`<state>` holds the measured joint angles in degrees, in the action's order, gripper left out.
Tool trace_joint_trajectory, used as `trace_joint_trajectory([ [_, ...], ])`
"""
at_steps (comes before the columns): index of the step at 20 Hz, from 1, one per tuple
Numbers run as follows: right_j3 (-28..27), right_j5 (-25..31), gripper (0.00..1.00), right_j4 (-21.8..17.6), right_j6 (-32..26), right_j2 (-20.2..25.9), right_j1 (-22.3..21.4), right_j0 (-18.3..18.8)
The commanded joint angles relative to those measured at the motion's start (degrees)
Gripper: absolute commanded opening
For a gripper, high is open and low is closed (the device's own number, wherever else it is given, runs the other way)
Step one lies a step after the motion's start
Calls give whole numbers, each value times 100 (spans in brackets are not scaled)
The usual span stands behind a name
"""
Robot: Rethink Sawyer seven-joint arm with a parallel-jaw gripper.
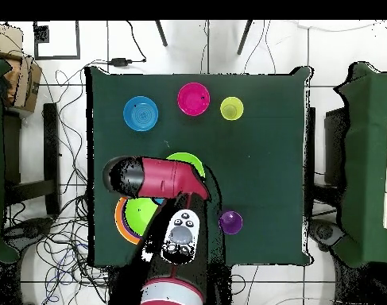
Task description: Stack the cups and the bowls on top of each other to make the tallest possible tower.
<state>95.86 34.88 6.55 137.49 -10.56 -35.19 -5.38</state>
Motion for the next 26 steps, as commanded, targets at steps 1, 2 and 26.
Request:
trace_joint_trajectory([
  [1, 590, -515, 0, 344, 1415, 111, 183, -284],
  [2, 645, -568, 0, 369, 1413, 101, 176, -307],
  [26, 1751, -1408, 0, 1014, 1395, 78, -188, -592],
])
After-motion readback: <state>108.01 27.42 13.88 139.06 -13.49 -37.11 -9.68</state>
